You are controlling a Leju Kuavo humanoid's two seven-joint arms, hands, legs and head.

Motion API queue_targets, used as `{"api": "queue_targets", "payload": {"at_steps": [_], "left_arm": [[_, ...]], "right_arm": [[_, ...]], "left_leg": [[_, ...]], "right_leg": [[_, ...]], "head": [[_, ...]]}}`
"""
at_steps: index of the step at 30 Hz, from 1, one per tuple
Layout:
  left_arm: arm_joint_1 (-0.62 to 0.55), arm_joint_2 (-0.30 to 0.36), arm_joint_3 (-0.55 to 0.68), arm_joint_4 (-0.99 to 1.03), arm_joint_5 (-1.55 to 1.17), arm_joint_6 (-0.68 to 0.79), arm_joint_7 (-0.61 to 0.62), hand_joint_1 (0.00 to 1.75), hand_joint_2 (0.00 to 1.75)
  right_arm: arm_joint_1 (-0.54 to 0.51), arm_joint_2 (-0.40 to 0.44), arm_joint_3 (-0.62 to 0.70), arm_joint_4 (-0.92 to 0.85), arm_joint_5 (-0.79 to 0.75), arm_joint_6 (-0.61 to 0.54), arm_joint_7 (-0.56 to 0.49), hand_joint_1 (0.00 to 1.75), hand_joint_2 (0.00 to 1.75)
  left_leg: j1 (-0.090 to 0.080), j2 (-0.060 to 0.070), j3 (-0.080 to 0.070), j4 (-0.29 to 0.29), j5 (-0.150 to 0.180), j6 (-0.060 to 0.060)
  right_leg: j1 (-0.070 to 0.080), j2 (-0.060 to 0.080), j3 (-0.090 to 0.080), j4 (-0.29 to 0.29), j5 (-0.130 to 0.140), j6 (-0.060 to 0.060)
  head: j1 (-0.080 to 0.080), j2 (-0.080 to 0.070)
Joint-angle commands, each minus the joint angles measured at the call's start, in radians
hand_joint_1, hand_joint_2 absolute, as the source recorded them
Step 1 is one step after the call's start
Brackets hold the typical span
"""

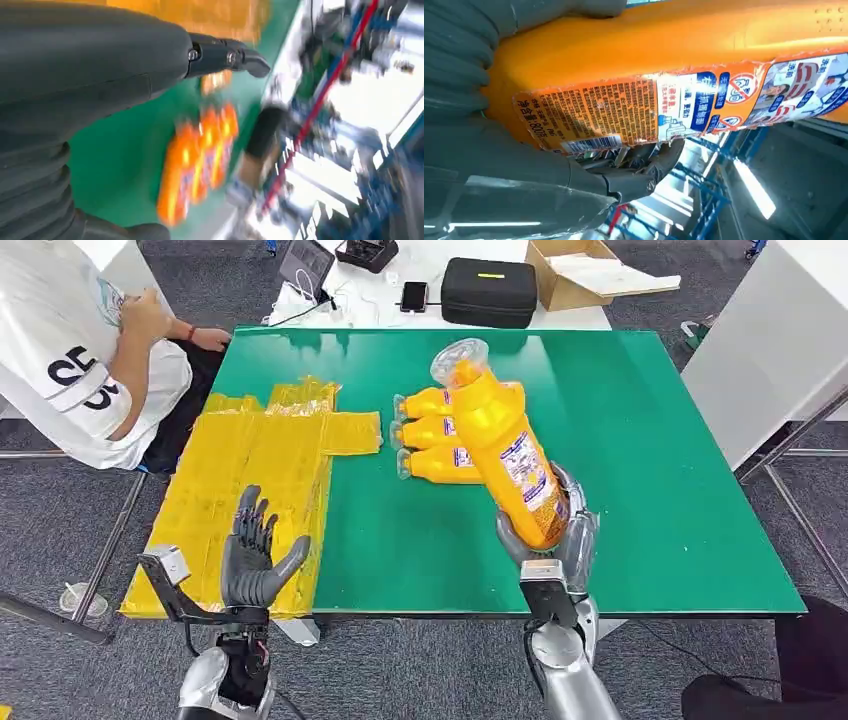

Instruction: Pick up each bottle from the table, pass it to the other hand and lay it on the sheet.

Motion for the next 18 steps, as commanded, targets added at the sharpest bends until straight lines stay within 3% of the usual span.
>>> {"api": "queue_targets", "payload": {"at_steps": [1,9,18], "left_arm": [[-0.053,0.076,-0.067,0.033,0.067,-0.150,0.025,0.00,1.75],[-0.070,0.081,-0.094,0.068,0.057,-0.200,0.036,0.00,1.75],[-0.095,0.074,-0.115,0.144,0.032,-0.207,0.043,0.00,1.75]], "right_arm": [[-0.012,0.049,0.045,0.195,-0.016,0.079,-0.013,1.75,1.75],[-0.040,0.058,0.153,0.346,0.006,0.138,-0.013,1.75,1.75],[-0.098,0.099,0.275,0.481,0.043,0.088,-0.013,1.75,1.75]], "left_leg": [[0.002,0.003,0.007,-0.002,-0.001,0.000],[0.002,0.002,0.006,-0.002,-0.001,0.000],[0.001,0.002,0.003,-0.001,-0.001,0.000]], "right_leg": [[0.002,0.001,0.006,-0.002,-0.001,-0.003],[0.002,0.000,0.006,-0.002,-0.001,-0.002],[0.002,0.001,0.003,-0.001,0.000,-0.002]], "head": [[0.000,0.000],[0.000,0.000],[0.000,0.000]]}}
